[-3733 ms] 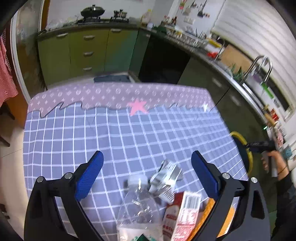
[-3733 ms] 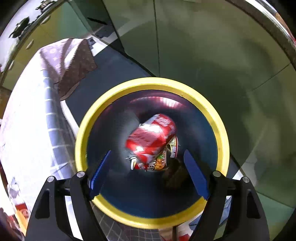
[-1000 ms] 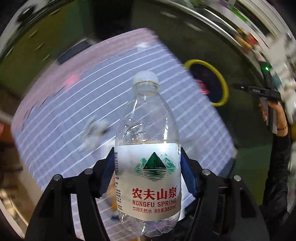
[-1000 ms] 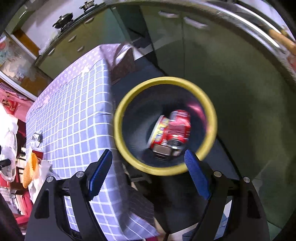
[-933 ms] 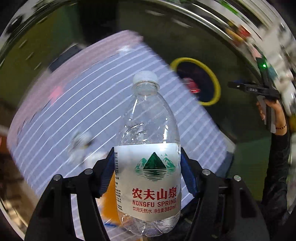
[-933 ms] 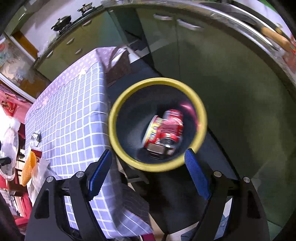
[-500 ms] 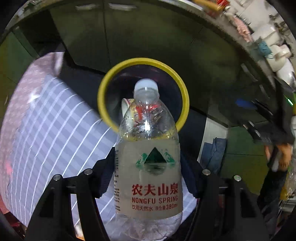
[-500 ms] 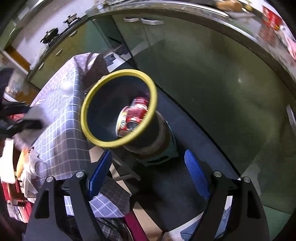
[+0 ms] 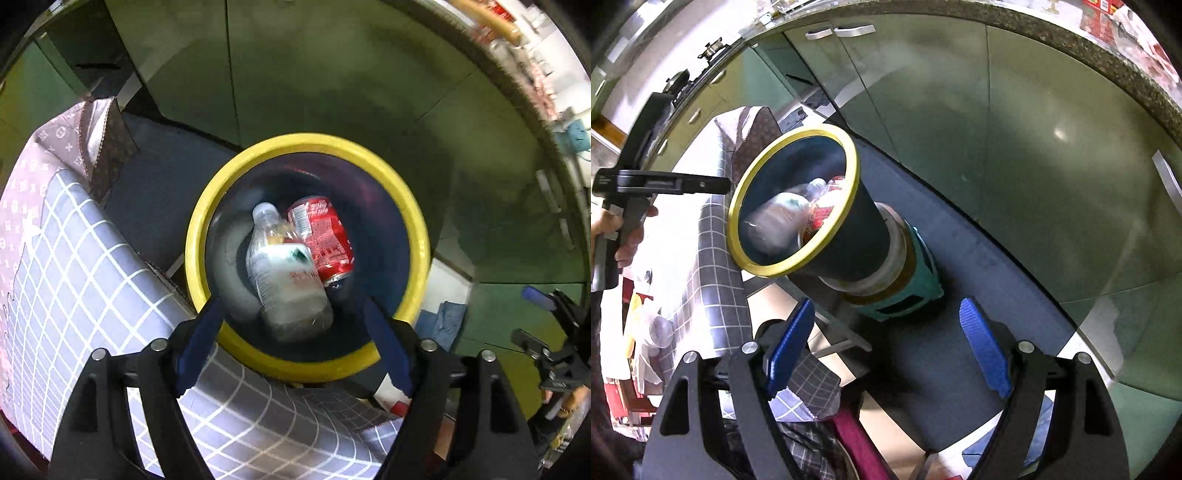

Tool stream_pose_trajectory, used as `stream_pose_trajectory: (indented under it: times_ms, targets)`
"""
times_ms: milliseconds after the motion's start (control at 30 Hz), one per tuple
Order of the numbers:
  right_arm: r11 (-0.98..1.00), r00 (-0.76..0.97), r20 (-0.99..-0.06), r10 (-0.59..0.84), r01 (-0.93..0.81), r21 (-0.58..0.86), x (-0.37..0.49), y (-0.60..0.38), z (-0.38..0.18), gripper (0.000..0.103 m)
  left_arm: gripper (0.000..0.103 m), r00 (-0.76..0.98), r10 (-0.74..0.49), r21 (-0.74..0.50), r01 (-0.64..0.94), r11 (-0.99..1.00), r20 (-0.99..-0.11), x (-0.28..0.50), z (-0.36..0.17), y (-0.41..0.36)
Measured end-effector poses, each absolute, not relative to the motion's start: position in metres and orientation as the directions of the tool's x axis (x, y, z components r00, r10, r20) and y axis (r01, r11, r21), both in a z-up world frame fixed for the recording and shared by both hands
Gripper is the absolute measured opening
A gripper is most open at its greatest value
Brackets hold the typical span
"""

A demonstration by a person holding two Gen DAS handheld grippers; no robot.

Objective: Collect trash
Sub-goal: 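Carry the water bottle over the bin and open the left tool, then grasp the clear plastic cup with the right tool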

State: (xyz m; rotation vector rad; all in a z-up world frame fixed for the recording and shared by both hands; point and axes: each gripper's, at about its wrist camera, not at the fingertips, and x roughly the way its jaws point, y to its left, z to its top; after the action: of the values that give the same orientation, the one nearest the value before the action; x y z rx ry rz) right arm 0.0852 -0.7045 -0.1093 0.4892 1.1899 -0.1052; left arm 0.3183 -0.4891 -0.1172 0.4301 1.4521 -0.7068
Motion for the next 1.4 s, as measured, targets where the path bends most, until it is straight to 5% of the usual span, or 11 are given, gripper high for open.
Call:
stream_pose_trajectory:
  times_ms: [233,500,667,900,1400]
  targets:
    - [0.917,0.387,-0.905,0.175,0.270,0.293,0.100,-0.674,-0.091,0.080,0.075,0.025,-0.335,-0.229,0.683,0.694,-0.942,0.299,-0.041,-0.431]
    - [0.953,0.381,-0.902,0.204,0.134,0.272,0.129,-0.606,-0.063,0.080,0.082,0.258,-0.505,-0.269,0.606,0.749,-0.824,0.267,0.028,-0.271]
    - [0.939,0.350,-0.872,0.343,-0.164,0.303,0.149,-0.507,-0.039,0.080,0.085,0.421,-0.497,-0.273,0.487,0.830,-0.759,0.257,0.029,-0.162]
    - [0.741,0.248,-0.886,0.391,-0.656,0.143,0.152,-0.354,-0.031,0.080,0.085,0.506,-0.457,-0.309,0.351,0.884,-0.732,0.230,0.001,-0.058]
    - [0.561,0.087,-0.937,0.339,-0.818,0.127,0.181,-0.271,-0.101,0.079,0.087,0.543,-0.434,-0.352,0.254,0.901,-0.718,0.111,-0.023,0.016]
